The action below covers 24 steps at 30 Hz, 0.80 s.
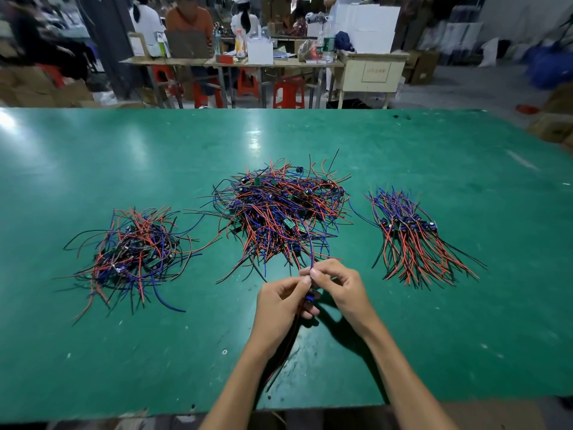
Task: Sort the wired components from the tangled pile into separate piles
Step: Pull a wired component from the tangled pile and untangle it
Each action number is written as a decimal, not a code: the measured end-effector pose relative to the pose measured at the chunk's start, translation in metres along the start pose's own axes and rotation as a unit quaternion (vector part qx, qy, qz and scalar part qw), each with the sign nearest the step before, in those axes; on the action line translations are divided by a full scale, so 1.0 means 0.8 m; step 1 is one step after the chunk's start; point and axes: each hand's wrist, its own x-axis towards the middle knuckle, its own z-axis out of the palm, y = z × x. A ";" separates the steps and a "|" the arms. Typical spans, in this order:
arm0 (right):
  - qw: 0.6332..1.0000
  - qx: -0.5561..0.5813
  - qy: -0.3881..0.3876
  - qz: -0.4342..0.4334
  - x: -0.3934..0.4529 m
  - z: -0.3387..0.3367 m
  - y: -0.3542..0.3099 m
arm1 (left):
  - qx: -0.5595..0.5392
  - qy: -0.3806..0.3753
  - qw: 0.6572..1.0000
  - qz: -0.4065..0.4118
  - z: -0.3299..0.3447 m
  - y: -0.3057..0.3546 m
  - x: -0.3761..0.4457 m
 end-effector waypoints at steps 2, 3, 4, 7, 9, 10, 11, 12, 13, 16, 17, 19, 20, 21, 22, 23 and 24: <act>1.000 -0.008 -0.013 0.007 0.000 0.000 -0.001 | 0.003 0.007 1.000 0.000 0.001 -0.002 0.000; 1.000 -0.003 -0.019 0.010 0.000 -0.001 -0.001 | 0.001 0.011 1.000 -0.005 0.002 -0.003 0.000; 1.000 0.005 -0.026 0.014 0.000 -0.002 -0.001 | -0.003 0.014 1.000 -0.010 0.002 -0.004 0.001; 0.998 0.033 -0.051 0.031 0.000 -0.003 -0.002 | -0.005 0.016 1.000 -0.014 0.002 -0.006 0.002; 0.996 0.056 -0.053 0.045 0.000 0.000 -0.003 | -0.004 0.012 1.000 -0.014 0.001 -0.005 0.003; 0.995 0.071 -0.053 0.053 0.000 0.001 -0.003 | 0.001 0.012 1.000 -0.013 0.001 -0.004 0.003; 0.993 0.084 -0.053 0.060 0.000 0.003 -0.003 | 0.010 0.012 1.000 -0.009 0.001 -0.004 0.003; 0.993 0.090 -0.051 0.063 0.001 0.003 -0.003 | 0.021 0.012 1.000 -0.004 0.002 -0.003 0.003; 0.993 0.091 -0.048 0.064 0.002 0.003 -0.003 | 0.031 0.013 0.999 0.000 0.002 -0.002 0.003; 0.993 0.090 -0.041 0.068 0.003 0.005 -0.005 | 0.036 0.012 0.999 -0.001 0.001 0.001 0.005; 0.993 0.090 -0.040 0.070 0.003 0.005 -0.004 | 0.035 0.009 0.999 -0.003 0.001 0.003 0.005; 0.992 0.092 -0.033 0.078 0.003 0.005 -0.004 | 0.036 -0.003 0.999 -0.009 0.001 0.006 0.005; 0.992 0.094 -0.026 0.082 0.003 0.004 -0.004 | 0.035 -0.010 0.999 -0.014 0.000 0.007 0.004; 0.991 0.096 -0.016 0.087 0.004 0.003 -0.004 | 0.034 -0.018 0.999 -0.019 -0.001 0.008 0.004; 0.991 0.100 -0.003 0.090 0.005 0.003 -0.004 | 0.035 -0.026 0.999 -0.023 -0.001 0.008 0.003; 0.990 0.105 0.011 0.093 0.006 0.002 -0.004 | 0.038 -0.033 0.998 -0.026 -0.002 0.008 0.002; 0.989 0.113 0.025 0.095 0.007 0.001 -0.005 | 0.043 -0.041 0.998 -0.028 -0.004 0.008 0.002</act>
